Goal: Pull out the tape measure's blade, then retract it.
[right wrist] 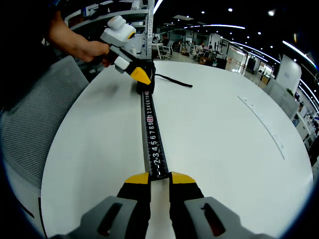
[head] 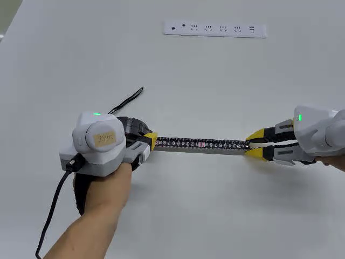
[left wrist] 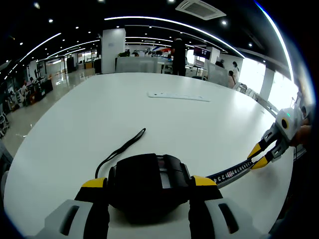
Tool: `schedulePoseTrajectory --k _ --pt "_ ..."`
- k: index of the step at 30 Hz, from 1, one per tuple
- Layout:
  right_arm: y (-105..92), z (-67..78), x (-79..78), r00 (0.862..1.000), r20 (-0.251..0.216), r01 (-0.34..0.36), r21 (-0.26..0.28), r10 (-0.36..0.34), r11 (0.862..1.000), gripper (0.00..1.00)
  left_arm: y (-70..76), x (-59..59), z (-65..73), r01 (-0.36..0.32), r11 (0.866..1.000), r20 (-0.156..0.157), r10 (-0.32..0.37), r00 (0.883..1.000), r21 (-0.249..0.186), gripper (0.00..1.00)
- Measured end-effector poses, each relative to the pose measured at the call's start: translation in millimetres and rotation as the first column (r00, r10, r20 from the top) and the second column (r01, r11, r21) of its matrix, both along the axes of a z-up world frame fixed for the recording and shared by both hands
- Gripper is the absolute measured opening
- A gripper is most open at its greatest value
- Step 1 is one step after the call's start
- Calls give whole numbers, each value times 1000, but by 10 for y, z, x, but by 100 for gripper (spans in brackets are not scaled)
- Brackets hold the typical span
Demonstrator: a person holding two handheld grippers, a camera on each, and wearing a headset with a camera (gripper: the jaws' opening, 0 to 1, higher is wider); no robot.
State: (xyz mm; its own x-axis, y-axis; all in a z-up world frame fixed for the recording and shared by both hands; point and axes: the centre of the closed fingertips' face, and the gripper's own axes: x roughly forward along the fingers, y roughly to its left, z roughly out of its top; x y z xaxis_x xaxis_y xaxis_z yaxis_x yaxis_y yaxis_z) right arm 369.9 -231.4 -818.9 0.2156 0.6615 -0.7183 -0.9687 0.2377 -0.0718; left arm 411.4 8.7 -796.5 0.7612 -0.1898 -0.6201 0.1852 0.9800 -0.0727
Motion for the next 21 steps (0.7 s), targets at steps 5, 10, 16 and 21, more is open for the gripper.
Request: schedulePoseTrajectory --k 5,10,16,21 --pt "23 6 3 1000 0 1 4 -1 1000 11 -3 -2 5 -1 1000 0 1 1000 -2 61" --pt "59 9 9 1000 2 -2 7 2 1000 11 -8 -8 12 -2 1000 -2 2 1000 -4 61" --pt "105 14 17 1000 1 -4 13 4 1000 11 -12 -10 17 -3 1000 -3 3 1000 -6 61" --pt "146 14 21 1000 2 -5 18 5 1000 11 -13 -13 16 -3 1000 -3 3 1000 -8 61"
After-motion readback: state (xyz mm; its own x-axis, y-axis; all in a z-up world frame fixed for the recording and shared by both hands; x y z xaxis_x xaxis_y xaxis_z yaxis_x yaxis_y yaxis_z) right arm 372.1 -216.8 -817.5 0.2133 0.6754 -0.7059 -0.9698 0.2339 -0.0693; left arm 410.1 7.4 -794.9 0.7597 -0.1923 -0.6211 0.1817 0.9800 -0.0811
